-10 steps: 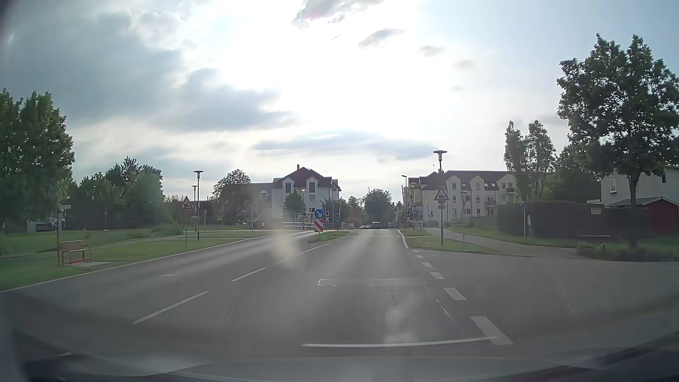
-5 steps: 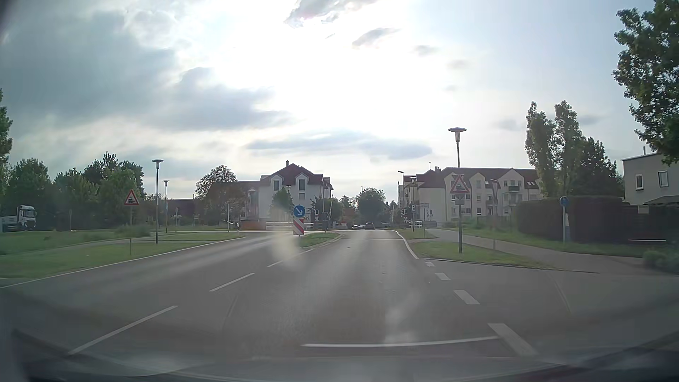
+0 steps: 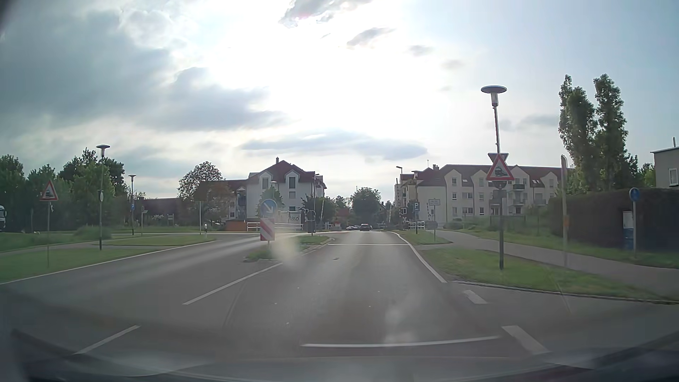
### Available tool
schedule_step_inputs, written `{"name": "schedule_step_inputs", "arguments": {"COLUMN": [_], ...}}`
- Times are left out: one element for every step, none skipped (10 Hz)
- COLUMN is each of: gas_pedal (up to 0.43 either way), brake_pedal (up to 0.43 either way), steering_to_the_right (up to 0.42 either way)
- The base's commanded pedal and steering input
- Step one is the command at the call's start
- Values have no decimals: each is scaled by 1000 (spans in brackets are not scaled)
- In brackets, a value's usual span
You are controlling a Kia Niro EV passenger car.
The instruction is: Follow the waypoints while adhering to traffic rules and regulations
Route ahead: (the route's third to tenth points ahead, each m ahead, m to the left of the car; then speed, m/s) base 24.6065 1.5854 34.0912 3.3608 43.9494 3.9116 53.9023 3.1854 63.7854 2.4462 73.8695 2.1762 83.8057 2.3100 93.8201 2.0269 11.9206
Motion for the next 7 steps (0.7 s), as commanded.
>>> {"name": "schedule_step_inputs", "arguments": {"gas_pedal": [157,157,157,169,169,169,169], "brake_pedal": [0,0,0,0,0,0,0], "steering_to_the_right": [8,7,4,3,3,3,3]}}
